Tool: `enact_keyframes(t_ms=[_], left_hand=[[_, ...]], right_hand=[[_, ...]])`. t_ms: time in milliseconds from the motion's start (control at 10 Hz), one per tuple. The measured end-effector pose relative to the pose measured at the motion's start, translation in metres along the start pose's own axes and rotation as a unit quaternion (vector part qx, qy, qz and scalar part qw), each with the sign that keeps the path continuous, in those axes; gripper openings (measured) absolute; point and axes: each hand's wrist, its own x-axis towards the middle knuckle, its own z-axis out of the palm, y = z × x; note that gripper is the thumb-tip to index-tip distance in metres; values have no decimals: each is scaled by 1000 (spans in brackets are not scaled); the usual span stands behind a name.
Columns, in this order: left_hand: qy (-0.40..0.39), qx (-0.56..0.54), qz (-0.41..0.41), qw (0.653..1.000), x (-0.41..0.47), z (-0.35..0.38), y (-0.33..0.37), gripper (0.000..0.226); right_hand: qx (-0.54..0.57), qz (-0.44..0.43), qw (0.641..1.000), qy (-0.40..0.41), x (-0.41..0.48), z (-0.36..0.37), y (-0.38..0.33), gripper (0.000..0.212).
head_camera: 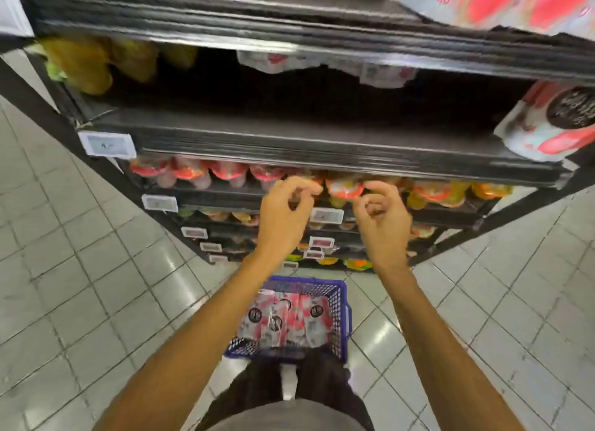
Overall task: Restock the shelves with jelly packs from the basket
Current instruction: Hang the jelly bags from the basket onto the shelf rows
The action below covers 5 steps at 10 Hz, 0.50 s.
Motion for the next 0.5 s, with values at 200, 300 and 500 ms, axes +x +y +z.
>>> enact_keyframes(t_ms=[200,300,500], left_hand=[[-89,1,-228,970,-87,-9,-175,17],[-141,2,-325,935,-127,-6,-253,13],[-146,67,-496,854,-201,32,-419,8]], right_hand=[[-51,222,964,-138,-100,68,132,10],[-102,295,922,-227,-142,90,195,10],[-241,330,852,-328,-205,141,356,28]])
